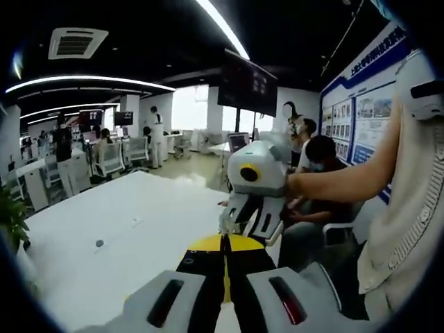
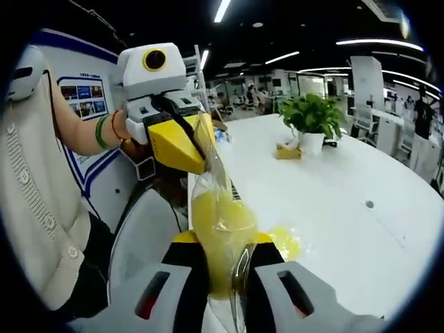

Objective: Compare the silicone blocks by pressing each to a similar depth, holding the contact briefly, and releasing to observe deformation and rebound differences across the visible hardness samples.

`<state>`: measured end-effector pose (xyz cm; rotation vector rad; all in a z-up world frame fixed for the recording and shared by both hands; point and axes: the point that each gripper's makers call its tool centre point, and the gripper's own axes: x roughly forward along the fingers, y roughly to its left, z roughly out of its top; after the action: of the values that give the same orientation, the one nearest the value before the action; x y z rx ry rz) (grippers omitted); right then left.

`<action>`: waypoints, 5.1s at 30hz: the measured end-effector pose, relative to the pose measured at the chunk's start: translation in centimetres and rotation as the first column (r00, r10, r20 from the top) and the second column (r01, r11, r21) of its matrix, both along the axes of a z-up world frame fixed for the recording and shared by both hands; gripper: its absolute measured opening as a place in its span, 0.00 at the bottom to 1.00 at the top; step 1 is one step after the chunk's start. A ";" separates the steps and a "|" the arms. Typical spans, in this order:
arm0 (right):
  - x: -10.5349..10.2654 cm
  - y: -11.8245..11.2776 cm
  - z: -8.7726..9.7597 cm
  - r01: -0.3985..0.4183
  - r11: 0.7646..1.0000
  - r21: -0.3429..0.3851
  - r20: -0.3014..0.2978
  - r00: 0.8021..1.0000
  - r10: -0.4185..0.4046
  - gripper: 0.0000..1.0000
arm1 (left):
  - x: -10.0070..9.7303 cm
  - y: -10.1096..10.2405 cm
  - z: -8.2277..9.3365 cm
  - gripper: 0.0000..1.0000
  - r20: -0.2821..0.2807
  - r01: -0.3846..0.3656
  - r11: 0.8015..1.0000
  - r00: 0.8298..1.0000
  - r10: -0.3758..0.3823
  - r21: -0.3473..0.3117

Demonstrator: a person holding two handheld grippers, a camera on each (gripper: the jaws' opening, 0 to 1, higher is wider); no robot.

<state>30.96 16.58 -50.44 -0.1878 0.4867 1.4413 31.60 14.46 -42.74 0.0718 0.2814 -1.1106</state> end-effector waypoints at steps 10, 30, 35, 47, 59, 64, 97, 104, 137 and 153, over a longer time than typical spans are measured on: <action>0.6 0.0 0.3 0.026 0.999 0.039 -0.012 1.000 -0.026 0.13 | 0.9 0.3 0.6 0.00 -0.013 -0.123 0.992 0.992 0.123 -0.033; 1.6 0.2 -0.5 0.037 0.999 0.030 0.043 0.998 -0.039 0.23 | 1.7 0.7 -0.3 0.00 -0.132 -0.178 0.979 0.978 0.164 -0.099; 1.8 0.3 -0.6 0.044 0.998 0.037 0.014 0.999 -0.045 0.27 | 1.6 0.7 -0.9 0.00 -0.150 -0.177 0.980 0.975 0.162 -0.090; 2.2 -0.1 -1.2 0.067 0.996 0.052 -0.011 0.998 -0.066 0.40 | 1.7 0.6 -4.2 0.00 -0.257 -0.173 0.983 0.954 0.152 -0.060; 2.3 -3.3 -2.9 0.162 0.985 0.053 -0.072 0.985 -0.158 0.49 | 3.1 0.4 -8.1 0.00 -0.335 -0.189 0.982 0.927 0.170 -0.027; 1.7 -6.8 -3.4 0.262 0.964 0.052 -0.098 0.962 -0.256 0.55 | 4.1 -0.6 -9.2 0.00 -0.337 -0.182 0.983 0.927 0.166 -0.018; -1.7 -20.7 -4.4 0.624 0.781 0.038 -0.218 0.768 -0.603 0.53 | 13.6 -7.7 -18.4 0.00 -0.528 -0.311 0.943 0.825 0.203 -0.123; -1.5 -22.2 -5.4 0.651 0.759 0.015 -0.232 0.740 -0.631 0.53 | 16.0 -5.8 -21.8 0.00 -0.587 -0.411 0.907 0.759 0.282 -0.095; -0.1 -22.9 -7.8 0.644 0.765 -0.012 -0.285 0.731 -0.620 0.50 | 17.7 -6.1 -29.4 0.00 -0.663 -0.576 0.818 0.612 0.431 0.000; 0.0 -22.7 -6.8 0.646 0.763 0.022 -0.269 0.739 -0.618 0.52 | 15.9 -5.6 -29.1 0.00 -0.586 -0.622 0.783 0.630 0.509 0.011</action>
<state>30.99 -6.12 -57.20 0.2459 0.5975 0.8064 47.45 8.90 -71.88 -0.5127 0.6772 -0.4788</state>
